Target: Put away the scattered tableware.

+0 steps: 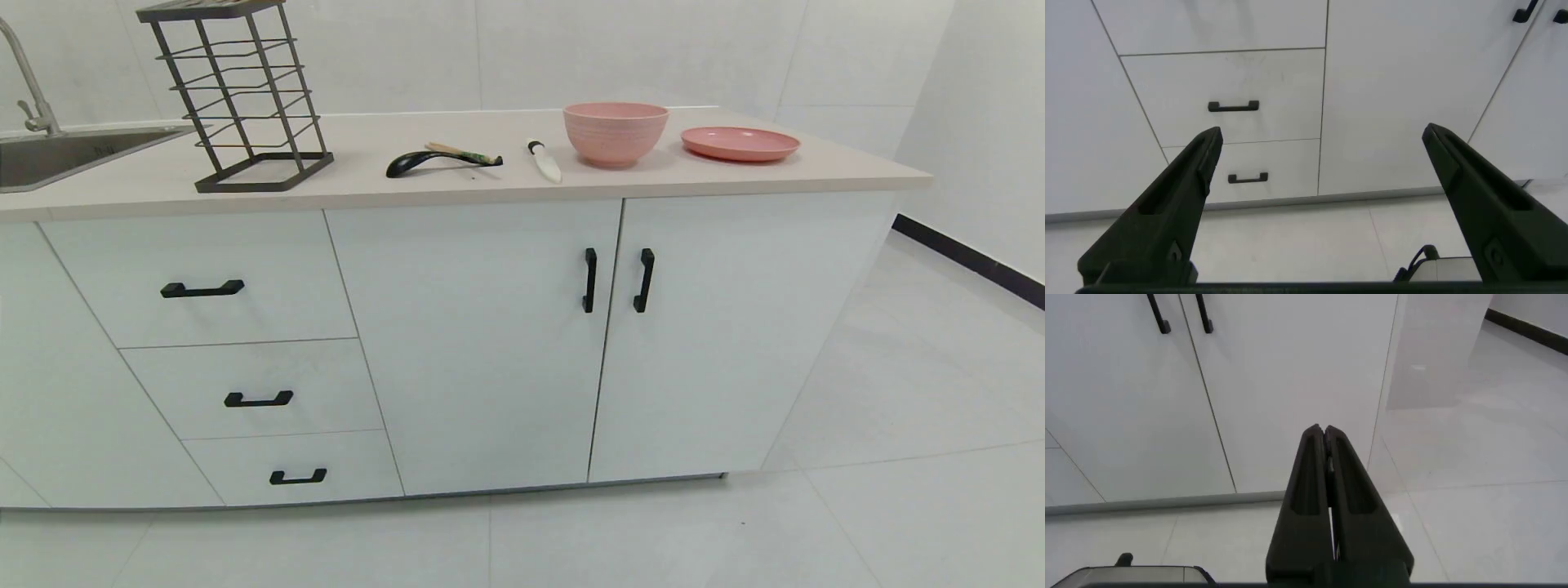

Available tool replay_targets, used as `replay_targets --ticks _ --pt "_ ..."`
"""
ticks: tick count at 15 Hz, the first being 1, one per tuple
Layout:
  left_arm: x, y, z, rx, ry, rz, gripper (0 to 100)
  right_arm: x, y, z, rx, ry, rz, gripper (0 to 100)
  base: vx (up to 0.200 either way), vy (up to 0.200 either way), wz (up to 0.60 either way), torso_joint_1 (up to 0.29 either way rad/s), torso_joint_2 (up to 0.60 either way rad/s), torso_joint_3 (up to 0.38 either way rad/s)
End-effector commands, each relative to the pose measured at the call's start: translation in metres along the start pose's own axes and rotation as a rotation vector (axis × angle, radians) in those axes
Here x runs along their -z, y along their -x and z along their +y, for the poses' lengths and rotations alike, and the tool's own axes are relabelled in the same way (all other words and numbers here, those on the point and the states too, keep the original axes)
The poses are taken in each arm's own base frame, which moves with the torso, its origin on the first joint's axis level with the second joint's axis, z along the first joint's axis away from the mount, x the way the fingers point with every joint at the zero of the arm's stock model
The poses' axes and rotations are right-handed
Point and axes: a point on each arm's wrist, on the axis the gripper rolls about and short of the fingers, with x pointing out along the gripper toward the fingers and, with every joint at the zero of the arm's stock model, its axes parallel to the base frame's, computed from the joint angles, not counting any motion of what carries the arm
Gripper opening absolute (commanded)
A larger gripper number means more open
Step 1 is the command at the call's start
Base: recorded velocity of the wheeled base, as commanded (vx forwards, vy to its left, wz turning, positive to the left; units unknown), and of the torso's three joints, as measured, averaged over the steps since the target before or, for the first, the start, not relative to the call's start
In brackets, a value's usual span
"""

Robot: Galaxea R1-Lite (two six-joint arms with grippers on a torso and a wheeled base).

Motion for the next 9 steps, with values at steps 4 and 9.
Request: replay_targets --ticks 4,9 --pt "0.0 0.0 0.0 0.001 0.0 -0.001 100 -0.046 0.012 0.001 0.005 0.001 -0.256 0 0.0 0.0 0.0 0.0 0.0 0.0" --pt "0.0 0.0 0.0 0.001 -0.009 -0.001 100 -0.102 -0.008 0.005 -0.199 0.018 -0.125 0 0.0 0.0 0.0 0.0 0.0 0.0"
